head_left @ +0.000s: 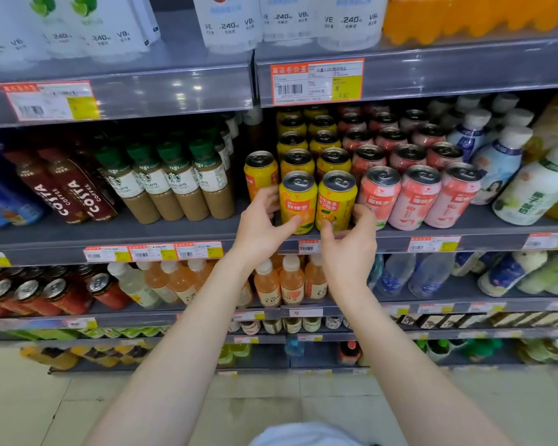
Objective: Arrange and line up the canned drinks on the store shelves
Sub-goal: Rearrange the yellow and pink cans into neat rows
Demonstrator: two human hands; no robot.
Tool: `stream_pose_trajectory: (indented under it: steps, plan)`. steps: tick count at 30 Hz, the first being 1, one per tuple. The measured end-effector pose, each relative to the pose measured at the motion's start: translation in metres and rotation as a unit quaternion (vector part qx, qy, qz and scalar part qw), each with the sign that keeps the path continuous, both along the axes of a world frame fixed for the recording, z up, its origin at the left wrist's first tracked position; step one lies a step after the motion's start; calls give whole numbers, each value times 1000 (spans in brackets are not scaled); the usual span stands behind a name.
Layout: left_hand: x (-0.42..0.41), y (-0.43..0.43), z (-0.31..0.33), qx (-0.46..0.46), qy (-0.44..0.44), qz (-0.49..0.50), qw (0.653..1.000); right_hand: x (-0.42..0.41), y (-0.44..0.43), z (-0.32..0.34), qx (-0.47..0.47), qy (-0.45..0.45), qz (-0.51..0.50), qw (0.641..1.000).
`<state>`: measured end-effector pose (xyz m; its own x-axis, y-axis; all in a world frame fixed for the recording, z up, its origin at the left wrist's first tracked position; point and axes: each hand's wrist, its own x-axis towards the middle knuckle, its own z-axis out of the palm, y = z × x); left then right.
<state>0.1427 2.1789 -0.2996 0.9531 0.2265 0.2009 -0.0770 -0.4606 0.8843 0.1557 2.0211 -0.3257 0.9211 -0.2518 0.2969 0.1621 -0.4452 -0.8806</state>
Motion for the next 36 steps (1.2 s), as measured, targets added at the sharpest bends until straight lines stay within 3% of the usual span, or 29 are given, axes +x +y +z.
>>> stream_pose_trajectory:
  steps: [18,24,36]
  plan:
    - [-4,-3,-6,21,-12,3,1000,0,4,-7,59,-2,-5,998]
    - [-5,-4,-6,18,-9,5,1000,4,14,-5,29,29,-42,998]
    - [-4,-3,-9,19,-3,9,1000,3,14,-9,61,27,-42,997]
